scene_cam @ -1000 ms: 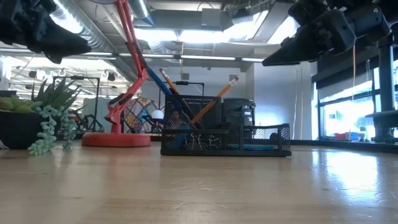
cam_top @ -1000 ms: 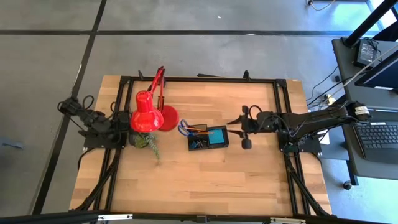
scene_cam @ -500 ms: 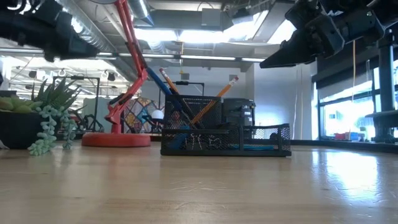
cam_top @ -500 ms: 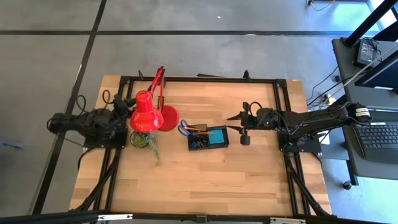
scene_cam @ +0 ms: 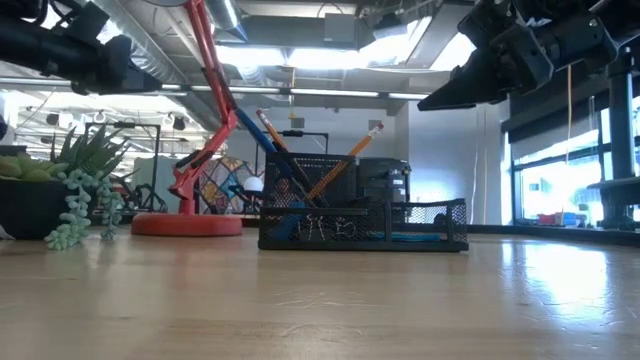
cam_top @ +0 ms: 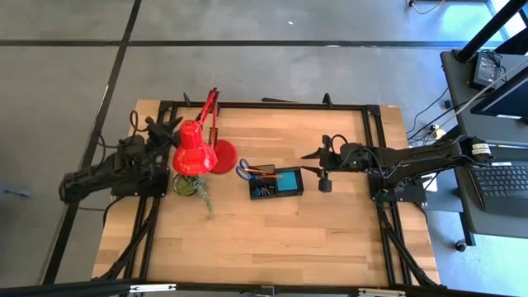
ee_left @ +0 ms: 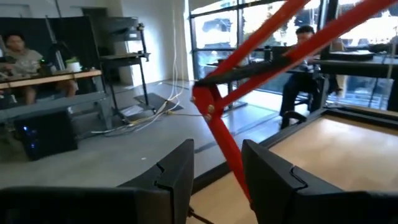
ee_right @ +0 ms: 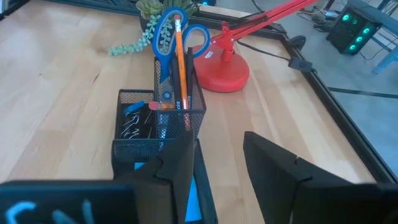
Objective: Pick and place office supplies into organizer
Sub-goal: Return to Home Position
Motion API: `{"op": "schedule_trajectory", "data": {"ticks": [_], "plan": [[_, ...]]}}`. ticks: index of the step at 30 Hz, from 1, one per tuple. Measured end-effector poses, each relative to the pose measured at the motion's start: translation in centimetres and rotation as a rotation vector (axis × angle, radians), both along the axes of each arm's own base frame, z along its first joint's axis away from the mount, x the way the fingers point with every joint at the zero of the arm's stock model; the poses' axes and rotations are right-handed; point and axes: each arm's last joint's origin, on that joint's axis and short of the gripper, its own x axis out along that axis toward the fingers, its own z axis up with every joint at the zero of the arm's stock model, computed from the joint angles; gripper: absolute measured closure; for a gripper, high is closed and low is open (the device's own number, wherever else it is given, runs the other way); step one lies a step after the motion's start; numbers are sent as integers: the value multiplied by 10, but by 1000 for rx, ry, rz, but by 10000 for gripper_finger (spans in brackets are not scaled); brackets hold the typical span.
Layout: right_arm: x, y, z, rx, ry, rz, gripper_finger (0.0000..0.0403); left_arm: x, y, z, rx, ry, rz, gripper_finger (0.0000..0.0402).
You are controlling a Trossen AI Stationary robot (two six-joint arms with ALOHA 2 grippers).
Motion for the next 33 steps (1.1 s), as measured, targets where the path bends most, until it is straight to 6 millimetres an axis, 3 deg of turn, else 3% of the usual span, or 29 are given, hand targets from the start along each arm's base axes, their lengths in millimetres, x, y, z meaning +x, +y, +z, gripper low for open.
{"op": "schedule_trajectory", "data": {"ticks": [6,12,16,22,28,33], "plan": [[-1,-1,-2,-26,30,9,258,-1,7,-1,23,-31,34,272],[-1,-4,-2,15,24,9,258,6,18,-31,28,-49,40,272],[-2,-7,-2,28,21,15,258,5,22,-36,10,-52,46,272],[-9,-25,-18,52,-79,35,258,2,27,-43,-4,-46,89,272],[-29,-49,-39,112,-184,48,258,-1,31,-43,4,-31,132,272],[-47,-72,-43,113,-275,5,258,-2,32,-43,-9,-52,161,272]]}}
